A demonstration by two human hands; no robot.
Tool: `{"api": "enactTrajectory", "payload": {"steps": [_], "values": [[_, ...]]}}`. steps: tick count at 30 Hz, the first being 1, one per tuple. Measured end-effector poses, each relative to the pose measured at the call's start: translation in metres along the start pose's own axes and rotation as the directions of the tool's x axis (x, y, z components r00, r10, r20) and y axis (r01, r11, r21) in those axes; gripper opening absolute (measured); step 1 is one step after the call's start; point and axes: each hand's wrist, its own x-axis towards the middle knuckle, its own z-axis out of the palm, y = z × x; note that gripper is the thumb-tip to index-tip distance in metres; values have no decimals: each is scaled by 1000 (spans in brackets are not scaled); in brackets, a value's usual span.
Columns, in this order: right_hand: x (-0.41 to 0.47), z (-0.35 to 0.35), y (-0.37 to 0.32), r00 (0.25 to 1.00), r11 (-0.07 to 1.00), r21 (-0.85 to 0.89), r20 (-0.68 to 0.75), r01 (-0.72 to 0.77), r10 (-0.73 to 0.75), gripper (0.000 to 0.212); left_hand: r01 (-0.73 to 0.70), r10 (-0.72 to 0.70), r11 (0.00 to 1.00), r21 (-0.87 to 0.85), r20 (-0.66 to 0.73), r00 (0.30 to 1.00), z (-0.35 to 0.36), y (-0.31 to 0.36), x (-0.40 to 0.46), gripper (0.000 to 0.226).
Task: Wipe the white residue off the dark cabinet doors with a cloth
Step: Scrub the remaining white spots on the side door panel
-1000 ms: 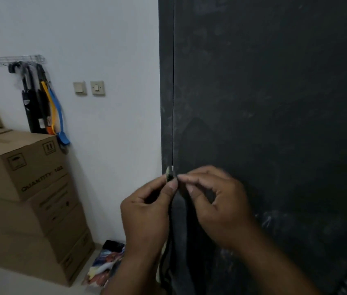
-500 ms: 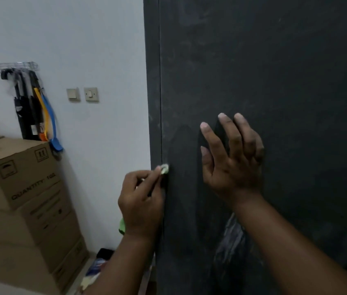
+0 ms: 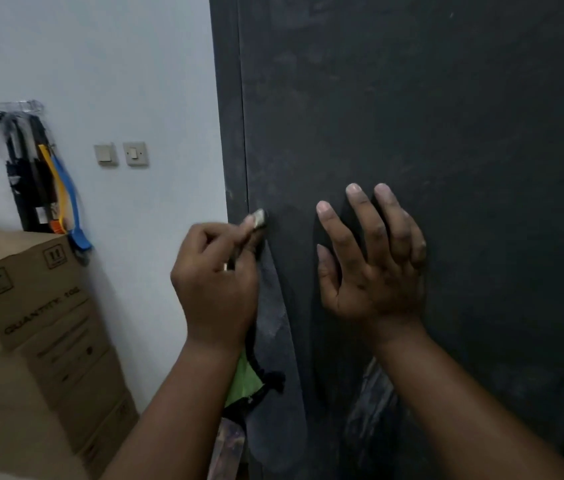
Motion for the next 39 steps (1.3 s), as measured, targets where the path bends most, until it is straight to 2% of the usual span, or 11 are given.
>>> {"api": "enactTrajectory", "payload": {"steps": [3, 6, 11, 14, 17, 21, 27, 31, 34, 37, 39], "values": [[-1, 0, 0, 1000, 1000, -9, -12, 2, -2, 50, 24, -24, 1000, 3, 61, 998, -8, -4, -41, 8], [-3, 0, -1, 1000, 1000, -14, 2, -4, 4, 51, 68, -66, 998, -14, 89, 994, -9, -2, -40, 11], [-4, -1, -1, 1000, 1000, -5, 14, -7, 7, 50, 37, -36, 999, -25, 15, 999, 8, 22, 25, 10], [-4, -1, -1, 1000, 1000, 7, 20, -10, 9, 50, 8, -8, 1000, -28, -10, 1000, 17, 32, 35, 10], [-5, 1, 0, 1000, 1000, 6, 13, -5, 5, 52, -15, 15, 1000, -7, 40, 999, 9, 22, 3, 7], [-7, 6, 0, 1000, 1000, -16, -15, 5, -5, 55, 95, -97, 995, 30, 64, 993, -12, 3, -35, 8], [-9, 3, 1, 1000, 1000, -4, 30, 11, -10, 57, 117, -115, 993, 25, -73, 991, -3, 9, 44, 18], [-8, 2, -2, 999, 1000, -12, 40, 2, -1, 56, 48, -47, 999, 6, -102, 994, 8, 11, 60, 15], [-7, 2, -2, 999, 1000, -11, 41, -4, 4, 56, -7, 8, 1000, 25, -43, 999, 6, 8, 11, 10], [-6, 1, -3, 1000, 1000, -14, 29, -9, 9, 56, 37, -36, 999, -10, 70, 997, 0, 8, -41, 11], [-6, 0, -4, 999, 1000, -10, 34, -12, 12, 57, 66, -64, 998, -16, 100, 993, -1, 10, -44, 12]]}}
